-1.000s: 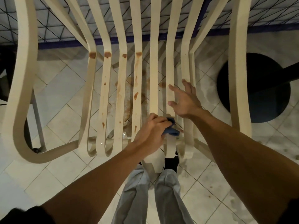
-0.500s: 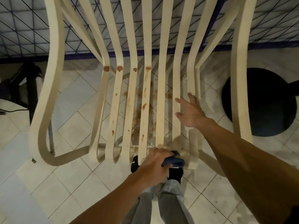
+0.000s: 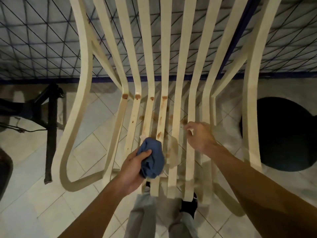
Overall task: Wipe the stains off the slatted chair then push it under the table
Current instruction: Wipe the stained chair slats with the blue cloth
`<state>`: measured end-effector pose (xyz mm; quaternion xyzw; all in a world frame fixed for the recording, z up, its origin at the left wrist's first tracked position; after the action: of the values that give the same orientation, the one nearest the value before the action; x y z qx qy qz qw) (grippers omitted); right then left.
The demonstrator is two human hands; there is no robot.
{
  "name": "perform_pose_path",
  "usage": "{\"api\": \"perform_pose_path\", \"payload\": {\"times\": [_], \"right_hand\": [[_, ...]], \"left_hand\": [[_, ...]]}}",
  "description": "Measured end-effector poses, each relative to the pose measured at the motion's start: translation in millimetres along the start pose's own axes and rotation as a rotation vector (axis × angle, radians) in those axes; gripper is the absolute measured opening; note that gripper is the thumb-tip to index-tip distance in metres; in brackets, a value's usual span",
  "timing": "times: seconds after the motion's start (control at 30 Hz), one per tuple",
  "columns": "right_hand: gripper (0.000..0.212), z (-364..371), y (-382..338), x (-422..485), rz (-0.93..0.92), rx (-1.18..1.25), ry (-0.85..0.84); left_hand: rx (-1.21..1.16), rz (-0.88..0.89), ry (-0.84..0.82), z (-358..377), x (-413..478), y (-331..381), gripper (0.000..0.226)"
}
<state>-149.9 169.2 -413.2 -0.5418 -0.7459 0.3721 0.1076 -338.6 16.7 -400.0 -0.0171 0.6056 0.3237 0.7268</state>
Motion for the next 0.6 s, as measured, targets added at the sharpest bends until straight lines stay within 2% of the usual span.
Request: {"api": "perform_pose_path", "payload": {"times": [0.13,0.23,0.3,0.4,0.5,0.6], "right_hand": [[0.020,7,-7,21,-0.020,0.048,-0.043],[0.016,4,0,41,0.038,0.171,0.014],[0.016,1,3,55,0.083,0.189,0.035],[0.016,-2,1,74,0.070,0.038,0.007],[0.033,7,2,87,0.057,-0.149,-0.109],[0.057,19,9,92,0.141,-0.151,-0.161]], "left_hand": [[-0.101,-0.001,-0.030,1,33,39,0.037],[-0.047,0.054,-0.036,9,56,81,0.027],[0.119,0.114,0.047,10,64,110,0.013],[0.393,0.221,0.161,13,73,150,0.005],[0.604,0.348,0.252,16,87,185,0.014],[0.836,0.535,0.310,28,103,212,0.016]]}}
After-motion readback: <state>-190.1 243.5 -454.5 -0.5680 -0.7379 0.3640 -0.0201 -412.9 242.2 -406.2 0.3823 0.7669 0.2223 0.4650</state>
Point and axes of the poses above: each hand's wrist, its own x-axis towards the middle knuckle, its own z-axis out of the palm, y = z × x, the point moved 10 cm from there along x, towards the middle knuckle, and after that the axes turned 13 degrees about -z, right-handed, at the moved point
